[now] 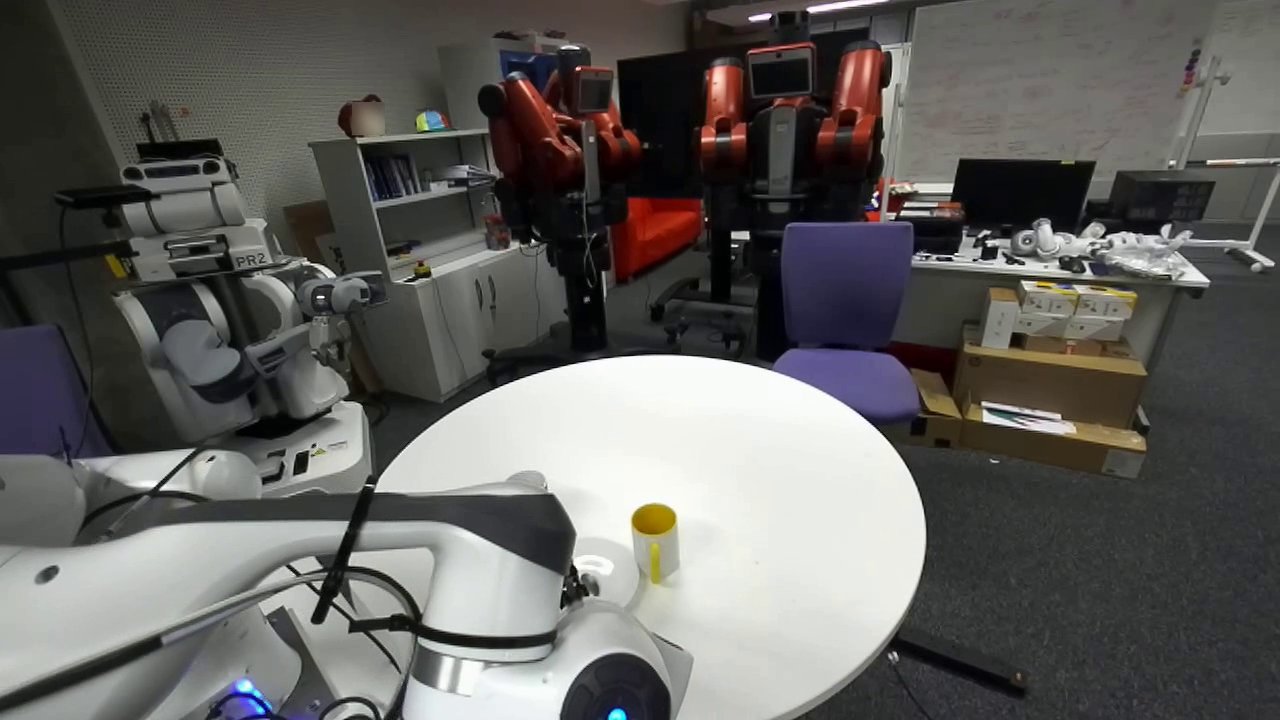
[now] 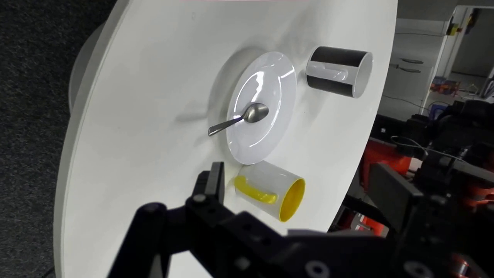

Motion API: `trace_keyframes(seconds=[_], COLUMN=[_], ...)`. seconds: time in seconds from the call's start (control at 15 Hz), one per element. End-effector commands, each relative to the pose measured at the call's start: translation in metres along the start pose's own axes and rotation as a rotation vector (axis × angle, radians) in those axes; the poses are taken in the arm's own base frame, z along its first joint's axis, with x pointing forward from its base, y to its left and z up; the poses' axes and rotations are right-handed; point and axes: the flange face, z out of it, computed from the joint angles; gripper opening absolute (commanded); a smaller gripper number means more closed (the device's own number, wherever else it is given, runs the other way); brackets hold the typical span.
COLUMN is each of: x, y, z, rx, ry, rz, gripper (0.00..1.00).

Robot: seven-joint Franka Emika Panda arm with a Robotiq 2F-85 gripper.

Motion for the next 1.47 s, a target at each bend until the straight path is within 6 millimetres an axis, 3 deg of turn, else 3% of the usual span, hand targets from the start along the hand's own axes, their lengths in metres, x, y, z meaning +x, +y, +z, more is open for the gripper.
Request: trace_keyframes(seconds=[0.0,0.8,1.4], x=[0.014,0.019,0.034], y=[0.015,0.059,0.066], z=[0.010,0.021,0.045], rx=[0.008,0.078,0.111], ry=[0.028,0.079,0.057], rz=[0.029,0.050,0.012], gripper=[1.00,1.00,1.00])
